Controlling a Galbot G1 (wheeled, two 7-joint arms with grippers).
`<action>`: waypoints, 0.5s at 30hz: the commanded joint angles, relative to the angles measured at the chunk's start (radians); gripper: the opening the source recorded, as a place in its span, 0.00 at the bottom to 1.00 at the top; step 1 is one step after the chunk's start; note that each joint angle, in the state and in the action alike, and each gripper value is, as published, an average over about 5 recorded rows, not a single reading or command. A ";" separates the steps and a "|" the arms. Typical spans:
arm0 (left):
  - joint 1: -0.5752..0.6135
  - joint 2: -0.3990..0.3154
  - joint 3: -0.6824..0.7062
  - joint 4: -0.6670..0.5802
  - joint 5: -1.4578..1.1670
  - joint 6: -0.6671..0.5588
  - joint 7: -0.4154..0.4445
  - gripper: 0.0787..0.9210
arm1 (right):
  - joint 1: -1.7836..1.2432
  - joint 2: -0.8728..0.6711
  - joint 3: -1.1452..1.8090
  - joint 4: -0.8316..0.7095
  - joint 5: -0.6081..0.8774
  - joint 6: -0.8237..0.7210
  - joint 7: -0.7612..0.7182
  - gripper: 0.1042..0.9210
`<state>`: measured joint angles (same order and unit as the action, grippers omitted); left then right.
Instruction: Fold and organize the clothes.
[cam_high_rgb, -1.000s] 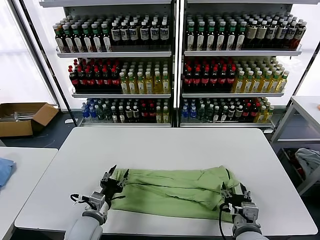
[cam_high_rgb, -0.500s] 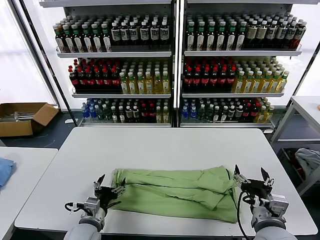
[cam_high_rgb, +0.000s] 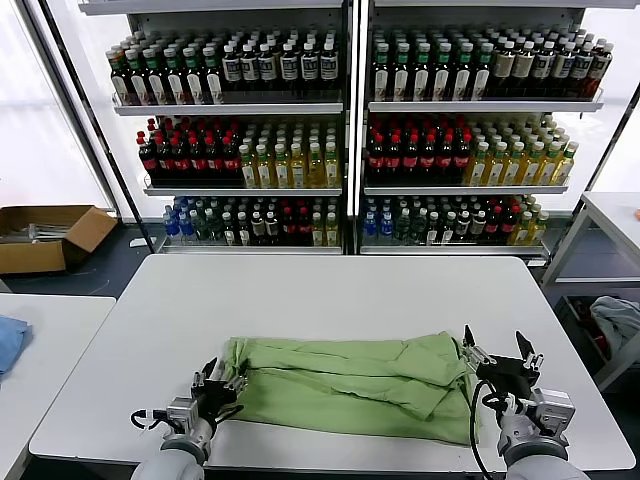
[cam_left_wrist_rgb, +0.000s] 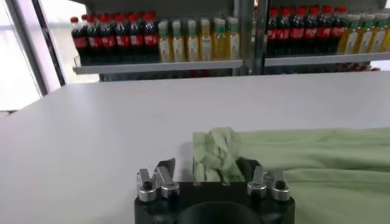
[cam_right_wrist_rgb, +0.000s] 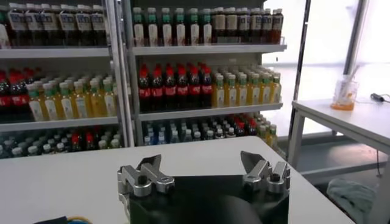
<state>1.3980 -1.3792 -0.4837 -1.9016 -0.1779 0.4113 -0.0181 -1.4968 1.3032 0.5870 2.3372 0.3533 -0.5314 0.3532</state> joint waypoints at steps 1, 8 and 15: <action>0.007 -0.011 0.000 0.016 -0.026 0.005 0.011 0.58 | 0.005 -0.002 -0.007 0.004 -0.002 0.003 -0.001 0.88; 0.009 -0.010 -0.003 0.024 -0.026 0.004 0.026 0.32 | 0.009 -0.005 -0.006 -0.005 -0.002 0.005 0.000 0.88; -0.006 -0.002 -0.031 0.040 -0.027 -0.011 0.024 0.08 | 0.018 -0.009 -0.002 -0.010 -0.001 0.005 0.000 0.88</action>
<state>1.4010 -1.3870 -0.4899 -1.8757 -0.1988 0.4057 0.0077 -1.4810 1.2952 0.5858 2.3273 0.3535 -0.5278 0.3533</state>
